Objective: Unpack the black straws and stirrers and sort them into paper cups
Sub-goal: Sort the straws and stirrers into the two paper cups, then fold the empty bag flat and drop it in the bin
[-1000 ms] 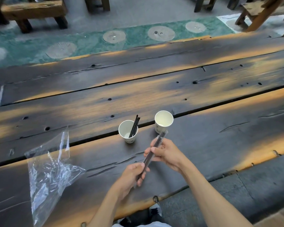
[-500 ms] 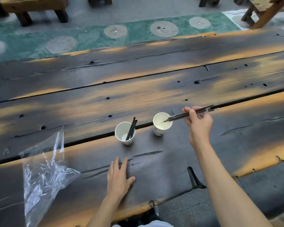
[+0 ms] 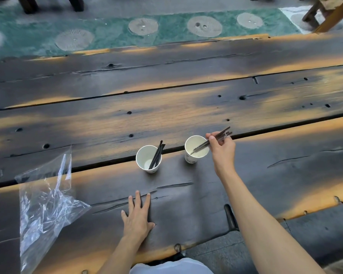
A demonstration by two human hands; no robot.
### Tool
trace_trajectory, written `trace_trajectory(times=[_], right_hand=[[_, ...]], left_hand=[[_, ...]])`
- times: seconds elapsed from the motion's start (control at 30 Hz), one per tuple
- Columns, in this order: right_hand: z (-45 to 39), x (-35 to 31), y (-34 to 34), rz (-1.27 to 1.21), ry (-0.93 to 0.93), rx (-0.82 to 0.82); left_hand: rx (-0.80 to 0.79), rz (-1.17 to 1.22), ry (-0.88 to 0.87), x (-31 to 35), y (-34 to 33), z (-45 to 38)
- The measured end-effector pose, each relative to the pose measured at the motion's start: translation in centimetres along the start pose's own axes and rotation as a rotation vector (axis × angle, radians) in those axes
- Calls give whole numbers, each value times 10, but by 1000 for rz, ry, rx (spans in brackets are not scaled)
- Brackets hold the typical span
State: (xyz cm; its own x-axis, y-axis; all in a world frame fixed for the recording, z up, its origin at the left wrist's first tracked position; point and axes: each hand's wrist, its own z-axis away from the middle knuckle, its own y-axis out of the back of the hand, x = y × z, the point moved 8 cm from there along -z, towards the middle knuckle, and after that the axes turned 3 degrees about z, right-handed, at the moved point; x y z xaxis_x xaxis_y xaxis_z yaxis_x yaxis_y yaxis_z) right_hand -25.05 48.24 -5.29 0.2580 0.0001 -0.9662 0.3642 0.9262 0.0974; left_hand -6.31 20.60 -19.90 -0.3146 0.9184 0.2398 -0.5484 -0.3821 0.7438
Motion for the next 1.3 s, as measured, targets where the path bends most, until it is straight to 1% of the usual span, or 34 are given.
trace_trajectory(times=[0.1,0.3,0.43,0.5,0.57,0.63,0.67,0.7,0.73,0.77,0.87,0.93,1.0,1.07,1.17,1.23,1.3], right_hand=[[-2,2,-8,31,-36,-50],[1,3,-10,89,-40,-122],[1,-7,0,22,-9,-132],[4,-2,12,-77,-21,-93],[11,21,32,-254,-124,36],[32,54,51,-353,-274,249],[48,72,54,-348,-360,335],[65,90,52,-314,-447,371],[82,108,42,-261,-526,354],[100,125,27,-201,-597,293],[148,157,-34,-20,-707,-20],[178,162,-82,84,-713,-239],[204,157,-132,193,-675,-438],[224,152,-178,271,-620,-584],[250,146,-241,333,-520,-733],[265,143,-274,356,-475,-799],[276,148,-296,384,-473,-815]], left_hand=[[-3,1,2,0,0,0],[-14,17,9,-1,-1,-2],[-9,44,-7,-3,2,-3],[34,94,-47,-6,8,-1],[94,227,-67,-13,15,5],[178,466,-36,-29,23,15],[211,609,3,-42,25,22],[224,762,59,-55,25,28],[226,925,124,-70,24,35],[222,1083,191,-86,20,41],[264,1557,385,-134,12,62],[321,1902,475,-162,10,76],[383,2138,515,-187,11,88],[431,2248,535,-206,12,96],[456,2310,551,-225,12,104],[453,2368,556,-232,13,106],[433,2409,544,-239,14,107]])
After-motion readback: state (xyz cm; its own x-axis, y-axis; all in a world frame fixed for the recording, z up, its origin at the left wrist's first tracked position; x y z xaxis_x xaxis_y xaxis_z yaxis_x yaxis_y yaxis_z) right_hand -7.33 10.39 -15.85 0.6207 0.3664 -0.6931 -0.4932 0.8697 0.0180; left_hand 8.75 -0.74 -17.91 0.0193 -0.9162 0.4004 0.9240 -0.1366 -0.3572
